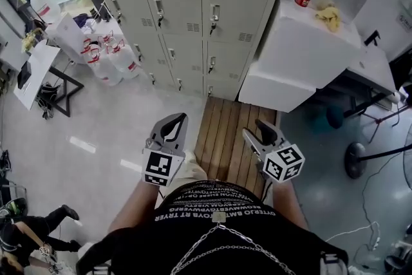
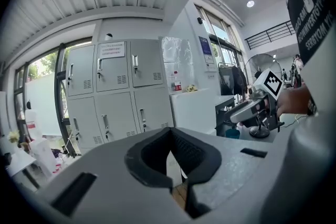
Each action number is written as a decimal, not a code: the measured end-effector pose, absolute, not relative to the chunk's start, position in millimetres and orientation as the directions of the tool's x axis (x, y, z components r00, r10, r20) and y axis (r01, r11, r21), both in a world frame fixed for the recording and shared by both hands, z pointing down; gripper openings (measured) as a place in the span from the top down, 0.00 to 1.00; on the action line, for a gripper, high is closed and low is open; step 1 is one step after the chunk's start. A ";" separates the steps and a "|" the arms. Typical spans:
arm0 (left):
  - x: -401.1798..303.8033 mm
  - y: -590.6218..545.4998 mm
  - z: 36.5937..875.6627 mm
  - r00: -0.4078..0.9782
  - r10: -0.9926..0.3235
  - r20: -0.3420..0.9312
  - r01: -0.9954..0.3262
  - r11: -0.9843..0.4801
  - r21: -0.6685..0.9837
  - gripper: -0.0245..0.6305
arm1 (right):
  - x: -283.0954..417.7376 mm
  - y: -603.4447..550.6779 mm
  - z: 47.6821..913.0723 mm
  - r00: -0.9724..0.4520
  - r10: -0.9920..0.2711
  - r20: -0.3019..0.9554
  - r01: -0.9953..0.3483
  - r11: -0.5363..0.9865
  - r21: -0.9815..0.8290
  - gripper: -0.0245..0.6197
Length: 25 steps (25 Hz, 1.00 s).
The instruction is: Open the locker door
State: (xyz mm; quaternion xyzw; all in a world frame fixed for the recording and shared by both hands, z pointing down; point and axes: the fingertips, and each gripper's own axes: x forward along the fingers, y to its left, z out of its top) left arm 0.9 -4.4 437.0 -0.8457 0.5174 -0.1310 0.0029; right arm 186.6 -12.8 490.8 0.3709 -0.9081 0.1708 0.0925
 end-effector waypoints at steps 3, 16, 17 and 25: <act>-6.6 -28.6 434.6 0.442 -0.872 0.210 -0.874 -0.471 -0.118 0.96 | 174.3 -32.2 486.3 -0.708 -0.640 0.297 -0.704 0.669 -0.237 0.66; -46.2 -124.4 435.7 0.487 -0.848 0.210 -0.851 -0.515 -0.107 0.96 | 127.7 -118.9 470.8 -0.684 -0.671 0.287 -0.728 0.651 -0.214 0.66; -50.4 -130.3 434.1 0.493 -0.846 0.204 -0.847 -0.520 -0.109 0.96 | 123.4 -123.8 470.6 -0.681 -0.674 0.286 -0.731 0.648 -0.215 0.66; -97.8 -172.3 419.3 0.521 -0.834 0.182 -0.830 -0.544 -0.121 0.96 | 65.6 -163.9 458.0 -0.688 -0.675 0.268 -0.725 0.656 -0.211 0.66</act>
